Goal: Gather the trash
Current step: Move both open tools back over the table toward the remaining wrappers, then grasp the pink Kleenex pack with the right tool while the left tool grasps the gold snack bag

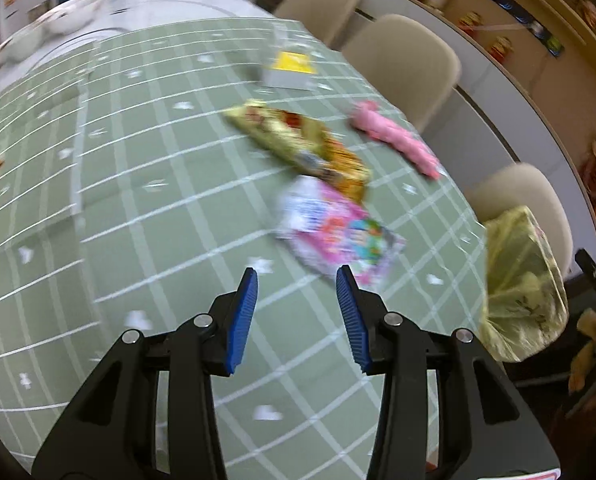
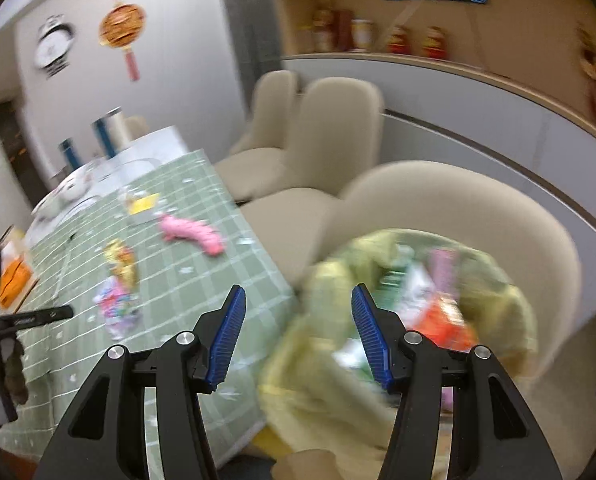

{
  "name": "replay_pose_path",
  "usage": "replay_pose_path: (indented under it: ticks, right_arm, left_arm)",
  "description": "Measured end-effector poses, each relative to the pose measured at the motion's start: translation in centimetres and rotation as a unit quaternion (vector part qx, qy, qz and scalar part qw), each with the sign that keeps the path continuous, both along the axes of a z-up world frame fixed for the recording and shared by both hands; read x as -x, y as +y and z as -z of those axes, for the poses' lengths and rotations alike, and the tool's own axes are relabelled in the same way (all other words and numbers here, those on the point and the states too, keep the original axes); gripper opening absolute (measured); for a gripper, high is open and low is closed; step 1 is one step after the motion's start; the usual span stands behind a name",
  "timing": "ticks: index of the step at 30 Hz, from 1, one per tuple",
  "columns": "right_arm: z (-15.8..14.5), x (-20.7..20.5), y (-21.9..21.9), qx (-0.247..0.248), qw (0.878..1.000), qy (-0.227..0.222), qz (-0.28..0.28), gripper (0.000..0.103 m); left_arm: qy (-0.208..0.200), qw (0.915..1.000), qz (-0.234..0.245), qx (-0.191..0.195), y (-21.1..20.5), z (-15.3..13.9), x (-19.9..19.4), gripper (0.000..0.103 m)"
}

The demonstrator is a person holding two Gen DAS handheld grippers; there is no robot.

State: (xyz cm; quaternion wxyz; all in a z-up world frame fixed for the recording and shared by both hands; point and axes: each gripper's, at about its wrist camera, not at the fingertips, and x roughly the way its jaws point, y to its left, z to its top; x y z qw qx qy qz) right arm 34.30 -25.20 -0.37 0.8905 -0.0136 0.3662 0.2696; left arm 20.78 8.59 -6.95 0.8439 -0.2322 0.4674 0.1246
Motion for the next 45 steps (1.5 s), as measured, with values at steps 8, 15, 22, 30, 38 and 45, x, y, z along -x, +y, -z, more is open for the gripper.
replay_pose_path:
  ticks: [8, 15, 22, 30, 38, 45]
  right_arm:
    - [5.0, 1.5, 12.3, 0.02, 0.989, 0.048, -0.139, 0.052]
    - [7.9, 1.1, 19.7, 0.015, 0.968, 0.07, -0.241, 0.052]
    - [10.1, -0.7, 23.9, 0.041, 0.961, 0.087, -0.261, 0.052]
    - [10.6, 0.8, 22.6, 0.07, 0.956, 0.096, -0.267, 0.009]
    - [9.1, 2.0, 18.0, 0.044, 0.968, 0.101, -0.225, 0.005]
    - [7.4, 3.0, 13.7, 0.01, 0.979, 0.101, -0.177, 0.005]
  left_arm:
    - [-0.002, 0.9986, -0.052, -0.006, 4.5, -0.1, 2.6, 0.039]
    - [-0.008, 0.998, -0.06, -0.021, 6.1, -0.5, 3.0, 0.039]
    - [-0.013, 0.9981, -0.056, -0.022, 6.5, -0.7, 2.8, 0.039]
    - [-0.006, 0.9986, -0.049, -0.019, 6.2, -0.1, 2.0, 0.039]
    - [-0.007, 0.9994, -0.027, -0.022, 5.0, -0.2, 1.3, 0.039]
    - [-0.015, 0.9998, -0.005, -0.011, 3.9, -0.4, -0.4, 0.039]
